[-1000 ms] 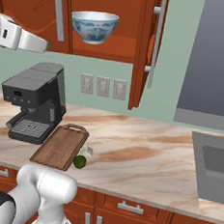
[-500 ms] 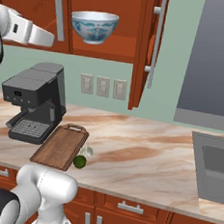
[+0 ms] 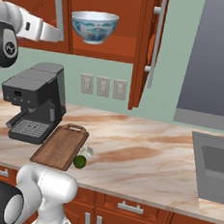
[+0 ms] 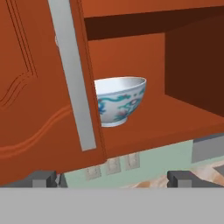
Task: Open the cabinet. Place the bowl and condiment on the counter. Then place the lime and garlic on the cutting board.
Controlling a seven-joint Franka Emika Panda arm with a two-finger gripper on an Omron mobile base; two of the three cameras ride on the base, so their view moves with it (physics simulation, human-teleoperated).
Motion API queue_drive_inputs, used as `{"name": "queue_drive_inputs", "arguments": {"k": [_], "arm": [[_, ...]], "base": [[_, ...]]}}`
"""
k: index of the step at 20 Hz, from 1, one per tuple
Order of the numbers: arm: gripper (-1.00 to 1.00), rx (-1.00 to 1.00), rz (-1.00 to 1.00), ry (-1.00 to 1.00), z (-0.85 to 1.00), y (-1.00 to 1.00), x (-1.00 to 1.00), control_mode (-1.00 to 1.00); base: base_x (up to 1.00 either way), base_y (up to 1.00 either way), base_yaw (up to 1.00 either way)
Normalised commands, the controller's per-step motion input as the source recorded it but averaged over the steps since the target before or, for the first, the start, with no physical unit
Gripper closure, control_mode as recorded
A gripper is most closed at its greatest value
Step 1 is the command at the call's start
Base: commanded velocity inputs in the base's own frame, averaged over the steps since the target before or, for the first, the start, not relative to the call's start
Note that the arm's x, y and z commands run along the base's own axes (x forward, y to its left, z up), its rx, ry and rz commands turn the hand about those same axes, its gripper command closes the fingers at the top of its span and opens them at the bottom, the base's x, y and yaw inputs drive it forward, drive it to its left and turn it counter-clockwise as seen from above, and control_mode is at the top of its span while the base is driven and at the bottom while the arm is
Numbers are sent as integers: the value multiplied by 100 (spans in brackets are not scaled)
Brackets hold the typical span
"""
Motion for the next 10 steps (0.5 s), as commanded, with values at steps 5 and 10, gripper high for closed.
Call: {"name": "queue_drive_inputs", "arguments": {"k": [5, 10], "arm": [[-100, 0, 13, 0, 3, 14, 11, -100], [-100, 0, 9, 0, 6, 1, 30, -100]], "base": [[0, 0, 0], [0, 0, 0]]}}
